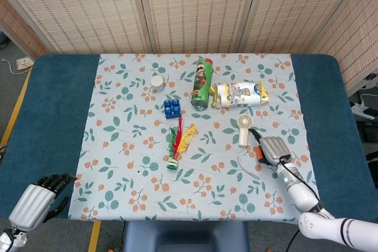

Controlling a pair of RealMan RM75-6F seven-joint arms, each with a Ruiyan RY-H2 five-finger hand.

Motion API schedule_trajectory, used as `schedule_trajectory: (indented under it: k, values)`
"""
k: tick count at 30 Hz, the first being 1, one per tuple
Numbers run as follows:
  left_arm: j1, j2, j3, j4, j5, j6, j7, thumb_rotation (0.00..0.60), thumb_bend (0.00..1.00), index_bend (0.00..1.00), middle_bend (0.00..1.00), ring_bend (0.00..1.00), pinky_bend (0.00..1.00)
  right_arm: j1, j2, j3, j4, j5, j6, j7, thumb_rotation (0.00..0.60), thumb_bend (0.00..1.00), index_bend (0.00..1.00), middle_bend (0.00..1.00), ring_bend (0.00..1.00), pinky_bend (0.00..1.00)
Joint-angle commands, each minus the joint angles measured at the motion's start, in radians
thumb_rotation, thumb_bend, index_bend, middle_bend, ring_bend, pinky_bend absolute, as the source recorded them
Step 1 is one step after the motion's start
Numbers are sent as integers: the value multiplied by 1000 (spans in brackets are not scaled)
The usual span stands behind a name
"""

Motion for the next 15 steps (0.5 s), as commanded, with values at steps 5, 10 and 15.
schedule_trajectory:
  k: [5,10,15]
  values:
    - [1,-3,-2,0,-4,-3,9,600,409,264,282,307,470,-222,53,-146,31,-400,366,82,600,562,59,570,403,657]
    - [1,-6,-2,-1,-2,-5,23,600,409,264,282,307,470,-313,24,-185,142,-538,515,157,600,409,59,400,268,517]
    - [-1,-10,-3,0,3,-5,33,600,408,264,282,307,470,-354,6,-202,204,-655,613,185,600,354,59,299,154,369]
